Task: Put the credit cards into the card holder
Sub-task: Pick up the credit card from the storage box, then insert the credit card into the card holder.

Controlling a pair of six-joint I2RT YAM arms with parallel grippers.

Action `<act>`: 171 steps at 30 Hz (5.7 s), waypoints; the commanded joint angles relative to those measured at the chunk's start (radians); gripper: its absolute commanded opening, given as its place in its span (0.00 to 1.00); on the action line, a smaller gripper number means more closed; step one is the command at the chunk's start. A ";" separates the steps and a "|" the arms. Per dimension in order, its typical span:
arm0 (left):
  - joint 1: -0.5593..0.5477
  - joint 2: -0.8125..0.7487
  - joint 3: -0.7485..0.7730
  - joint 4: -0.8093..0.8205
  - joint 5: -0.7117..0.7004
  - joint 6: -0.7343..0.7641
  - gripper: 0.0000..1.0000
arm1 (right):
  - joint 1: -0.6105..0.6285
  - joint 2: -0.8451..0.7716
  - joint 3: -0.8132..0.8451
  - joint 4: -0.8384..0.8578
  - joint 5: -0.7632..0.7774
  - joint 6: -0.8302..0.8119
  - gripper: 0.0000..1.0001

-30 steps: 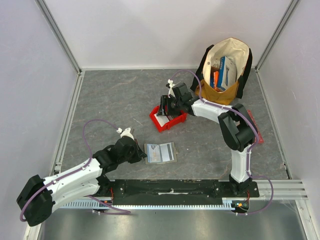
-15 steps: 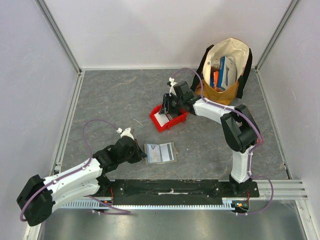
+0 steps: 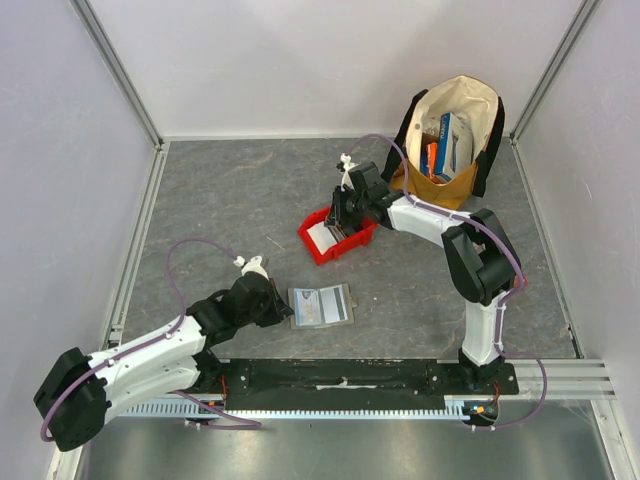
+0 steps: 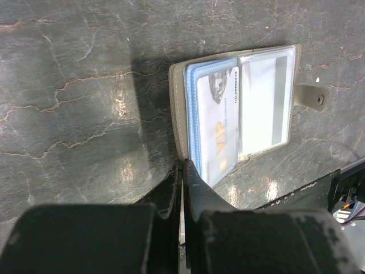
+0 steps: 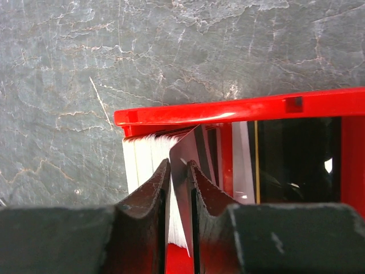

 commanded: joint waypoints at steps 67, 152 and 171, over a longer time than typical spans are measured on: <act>-0.001 0.026 0.005 0.066 0.025 0.032 0.02 | 0.125 -0.040 0.077 -0.192 0.438 -0.246 0.00; -0.001 0.000 -0.006 0.104 0.054 -0.013 0.02 | 0.809 -0.310 -0.396 0.050 1.153 0.421 0.00; 0.001 0.089 -0.044 0.104 0.010 -0.019 0.02 | 0.789 -0.512 -0.505 0.233 0.967 0.291 0.00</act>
